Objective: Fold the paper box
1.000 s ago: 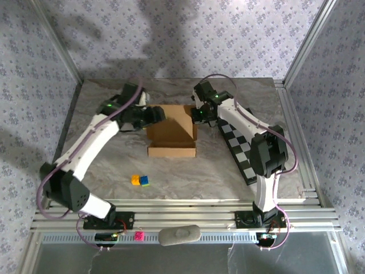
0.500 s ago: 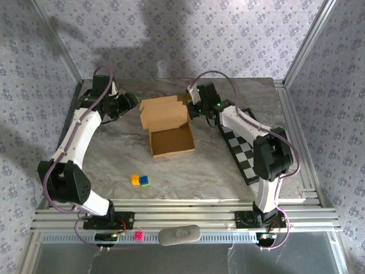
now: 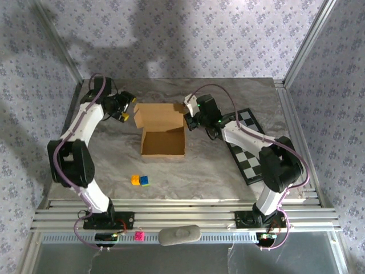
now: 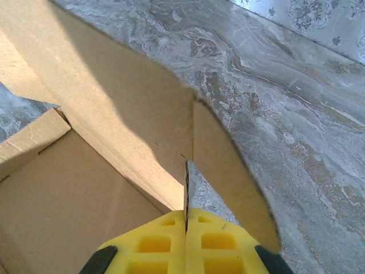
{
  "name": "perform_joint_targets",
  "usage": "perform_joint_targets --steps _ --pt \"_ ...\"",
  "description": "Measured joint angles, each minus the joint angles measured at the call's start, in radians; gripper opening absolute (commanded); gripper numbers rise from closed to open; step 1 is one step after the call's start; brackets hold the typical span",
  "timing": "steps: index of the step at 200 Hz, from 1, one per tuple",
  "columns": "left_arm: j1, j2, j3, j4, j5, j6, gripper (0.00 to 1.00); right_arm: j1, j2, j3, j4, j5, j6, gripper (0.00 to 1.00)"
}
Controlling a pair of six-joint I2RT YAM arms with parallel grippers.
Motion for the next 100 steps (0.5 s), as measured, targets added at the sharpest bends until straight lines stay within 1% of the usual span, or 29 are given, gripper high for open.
perform_joint_targets --steps 17,30,53,100 --pt "-0.001 0.071 0.045 0.002 0.028 -0.024 0.73 0.000 0.000 0.000 0.002 0.000 0.000 0.00" --pt "-0.005 0.096 0.056 0.004 0.046 -0.037 0.73 0.000 0.000 0.000 0.002 0.000 0.000 0.00" --pt "-0.021 0.100 0.056 0.015 0.080 -0.070 0.71 0.000 0.000 0.000 0.002 0.000 0.000 0.00" --pt "-0.063 0.098 0.010 0.114 0.147 -0.156 0.65 0.010 0.005 0.006 -0.001 0.011 0.001 0.00"
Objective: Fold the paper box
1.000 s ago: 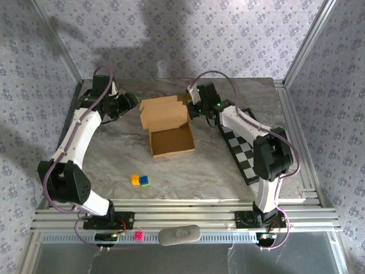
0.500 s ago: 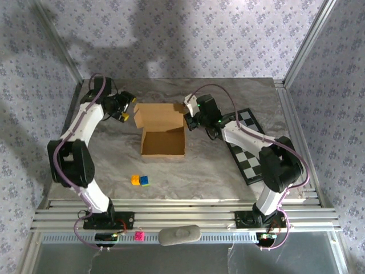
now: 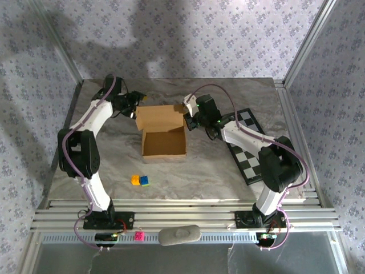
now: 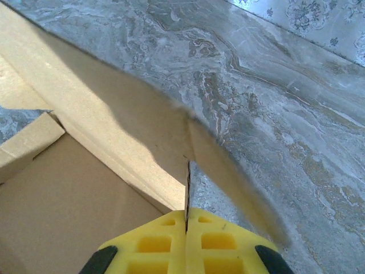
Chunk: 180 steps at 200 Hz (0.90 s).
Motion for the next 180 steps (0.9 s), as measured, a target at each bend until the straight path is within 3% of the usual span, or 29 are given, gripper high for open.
perform_joint_targets --steps 32,55,108,180 --pt "0.000 -0.021 -0.067 0.016 0.011 -0.029 0.65 0.013 0.005 0.017 -0.009 0.013 0.000 0.00" --pt "0.011 -0.069 -0.108 0.002 0.010 -0.032 0.71 0.021 0.006 0.023 -0.016 0.037 0.000 0.00" --pt "0.115 -0.174 -0.112 -0.061 0.015 -0.018 0.76 0.015 0.008 0.033 -0.021 0.053 0.000 0.00" --pt "0.072 -0.174 -0.151 -0.040 0.089 -0.114 0.80 0.013 0.023 0.049 -0.028 0.053 0.000 0.00"
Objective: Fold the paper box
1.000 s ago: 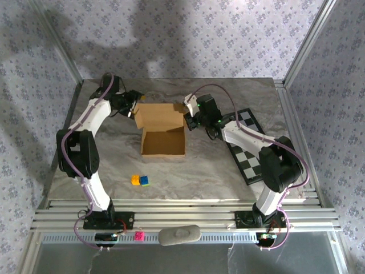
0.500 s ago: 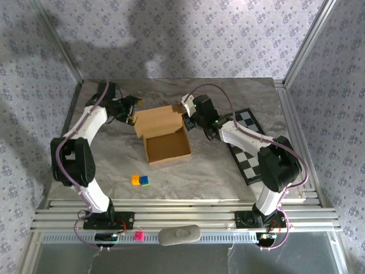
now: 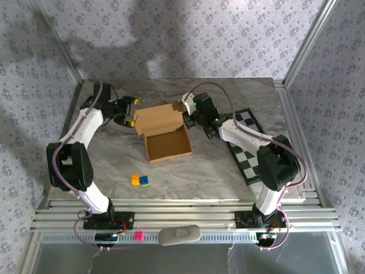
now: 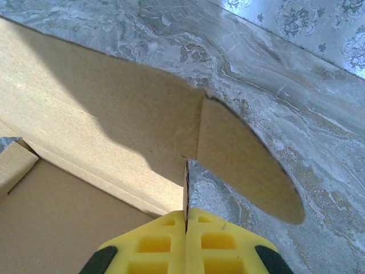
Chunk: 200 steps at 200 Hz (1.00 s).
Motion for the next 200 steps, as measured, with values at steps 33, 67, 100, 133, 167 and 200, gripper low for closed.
perform_joint_targets --steps 33,67,100,133,167,200 --pt "-0.017 0.000 -0.037 0.041 0.014 -0.049 0.81 0.000 0.002 0.000 0.000 0.000 0.000 0.00" --pt "-0.024 0.000 -0.084 0.079 0.019 -0.096 0.81 -0.001 0.003 0.000 0.000 0.001 0.003 0.00" --pt "-0.034 -0.001 -0.112 0.148 0.017 -0.162 0.77 -0.001 0.003 0.000 -0.001 0.017 0.012 0.00" --pt "-0.052 -0.001 -0.127 0.193 -0.002 -0.216 0.71 -0.003 0.003 0.000 -0.003 0.039 0.025 0.00" --pt "-0.067 -0.014 -0.159 0.235 -0.019 -0.272 0.69 -0.005 0.003 0.000 -0.003 0.058 0.030 0.00" --pt "-0.078 -0.054 -0.209 0.259 -0.039 -0.336 0.72 -0.004 0.003 0.000 -0.003 0.061 0.037 0.00"
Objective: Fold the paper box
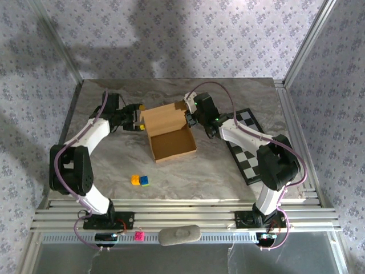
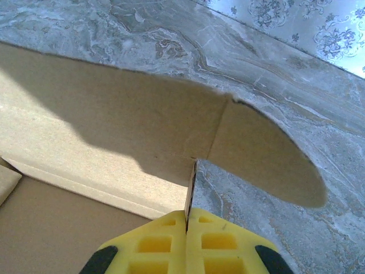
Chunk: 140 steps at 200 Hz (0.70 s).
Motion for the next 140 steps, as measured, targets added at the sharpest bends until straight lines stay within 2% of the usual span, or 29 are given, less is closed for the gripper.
perform_joint_targets --steps 55,140 --pt "-0.024 -0.051 -0.019 -0.039 -0.059 -0.068 0.74 0.011 0.000 0.000 0.000 0.021 0.012 0.00" --pt "-0.017 -0.171 -0.019 -0.082 -0.085 -0.069 0.78 0.016 0.000 -0.005 0.003 0.013 0.021 0.00"
